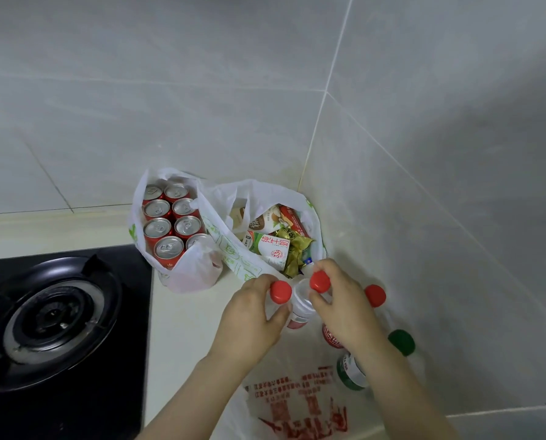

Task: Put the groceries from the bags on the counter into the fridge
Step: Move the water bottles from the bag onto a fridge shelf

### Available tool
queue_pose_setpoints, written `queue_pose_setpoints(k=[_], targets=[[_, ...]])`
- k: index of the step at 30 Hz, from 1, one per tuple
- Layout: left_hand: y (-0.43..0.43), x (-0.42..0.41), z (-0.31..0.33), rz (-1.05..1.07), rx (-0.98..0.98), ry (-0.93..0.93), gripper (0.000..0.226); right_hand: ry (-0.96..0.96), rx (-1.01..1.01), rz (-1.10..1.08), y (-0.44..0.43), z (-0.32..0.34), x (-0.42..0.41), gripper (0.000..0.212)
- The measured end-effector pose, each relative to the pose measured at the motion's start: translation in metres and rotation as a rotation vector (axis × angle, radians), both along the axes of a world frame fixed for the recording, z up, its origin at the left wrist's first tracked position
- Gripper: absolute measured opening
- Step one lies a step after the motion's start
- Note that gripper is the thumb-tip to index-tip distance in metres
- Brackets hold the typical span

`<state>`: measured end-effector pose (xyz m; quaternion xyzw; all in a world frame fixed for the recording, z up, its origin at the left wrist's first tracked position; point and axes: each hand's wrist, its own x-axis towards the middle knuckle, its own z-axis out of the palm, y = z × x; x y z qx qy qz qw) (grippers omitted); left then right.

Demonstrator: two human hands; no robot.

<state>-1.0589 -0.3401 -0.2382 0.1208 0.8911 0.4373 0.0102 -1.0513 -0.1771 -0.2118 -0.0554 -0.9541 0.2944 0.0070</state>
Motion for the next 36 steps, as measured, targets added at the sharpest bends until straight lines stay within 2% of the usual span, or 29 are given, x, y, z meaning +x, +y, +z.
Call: queue_pose_setpoints(k=[4,9,12,15,17,19,22,25,30,36], targets=[[0.002,-0.004,-0.011,0.021,0.007,0.008,0.024,0.025,-0.020,-0.023,0.000,-0.008,0.005,0.018],[0.006,-0.004,-0.024,0.081,-0.034,0.083,0.027,0.061,-0.115,-0.135,-0.002,-0.022,0.007,0.017],[0.007,0.000,-0.029,0.129,0.041,0.089,0.023,0.152,-0.337,-0.264,-0.007,-0.035,0.011,0.019],[0.008,0.002,-0.029,0.153,0.152,-0.007,0.014,0.223,-0.589,-0.385,-0.012,-0.044,0.016,0.022],[0.009,0.002,-0.028,0.176,0.271,-0.084,0.011,0.250,-0.660,-0.400,-0.013,-0.050,0.018,0.022],[0.009,0.003,-0.028,0.204,0.348,-0.130,0.012,0.266,-0.676,-0.394,-0.015,-0.055,0.016,0.021],[0.007,0.004,-0.033,0.222,0.347,-0.088,0.003,0.306,-0.695,-0.432,-0.017,-0.060,0.011,0.020],[0.005,0.005,-0.034,0.266,0.344,-0.048,0.016,0.359,-0.684,-0.488,-0.023,-0.060,0.005,0.019],[0.002,0.007,-0.022,0.337,0.487,-0.119,0.014,0.416,-0.638,-0.517,-0.032,-0.054,-0.003,0.020],[-0.006,0.001,0.011,0.338,0.519,-0.114,0.017,0.481,-0.587,-0.492,-0.034,-0.027,-0.004,0.027]])
